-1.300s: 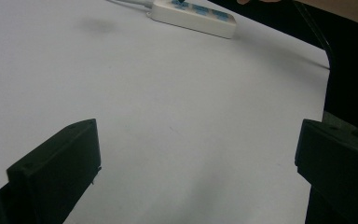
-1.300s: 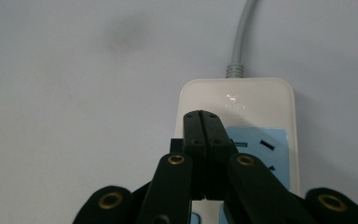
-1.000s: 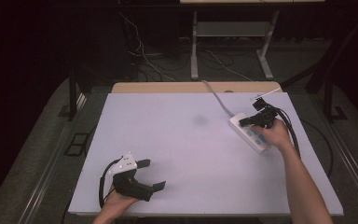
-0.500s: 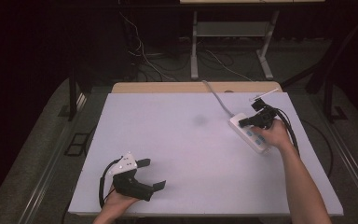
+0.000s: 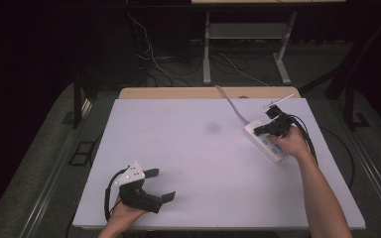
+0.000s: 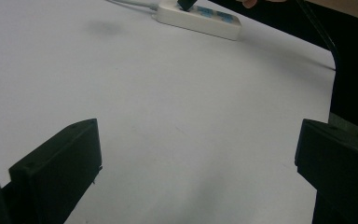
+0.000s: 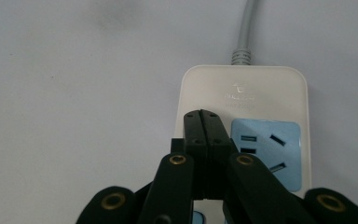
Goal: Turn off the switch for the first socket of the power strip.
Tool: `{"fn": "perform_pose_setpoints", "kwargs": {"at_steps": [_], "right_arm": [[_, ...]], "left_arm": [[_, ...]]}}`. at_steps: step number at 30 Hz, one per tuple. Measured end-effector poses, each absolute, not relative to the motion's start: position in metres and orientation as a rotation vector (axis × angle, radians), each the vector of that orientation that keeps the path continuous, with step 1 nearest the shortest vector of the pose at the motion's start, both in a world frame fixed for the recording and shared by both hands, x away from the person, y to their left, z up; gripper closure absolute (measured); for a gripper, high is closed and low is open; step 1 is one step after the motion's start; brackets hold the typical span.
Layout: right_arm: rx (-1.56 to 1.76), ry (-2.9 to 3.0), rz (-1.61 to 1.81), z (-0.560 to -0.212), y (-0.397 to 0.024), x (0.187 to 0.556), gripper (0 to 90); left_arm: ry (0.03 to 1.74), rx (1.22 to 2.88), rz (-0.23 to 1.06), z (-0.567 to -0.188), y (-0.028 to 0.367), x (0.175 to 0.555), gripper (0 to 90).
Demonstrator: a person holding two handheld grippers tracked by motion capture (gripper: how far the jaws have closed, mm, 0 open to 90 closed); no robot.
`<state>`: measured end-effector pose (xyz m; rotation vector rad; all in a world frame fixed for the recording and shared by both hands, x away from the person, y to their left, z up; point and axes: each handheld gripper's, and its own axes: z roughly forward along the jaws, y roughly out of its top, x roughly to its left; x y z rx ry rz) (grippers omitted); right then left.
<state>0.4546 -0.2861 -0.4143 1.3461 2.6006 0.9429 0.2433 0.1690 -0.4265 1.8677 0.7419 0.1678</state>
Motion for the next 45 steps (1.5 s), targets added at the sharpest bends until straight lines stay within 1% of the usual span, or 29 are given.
{"fn": "perform_pose_setpoints", "kwargs": {"at_steps": [13,28,45], "right_arm": [[1.349,2.593,0.952,-0.413,-0.286,0.455,90.0],[1.338,2.565,0.997,-0.396,-0.292,0.448,90.0],[1.322,2.521,1.035,-0.371,-0.299,0.429,90.0]], "left_arm": [[0.739,1.874,0.163,-0.428,0.168,0.244,0.0],[0.737,1.878,0.162,-0.428,0.167,0.244,0.0],[0.719,1.886,0.164,-0.427,0.165,0.242,0.0]]}}
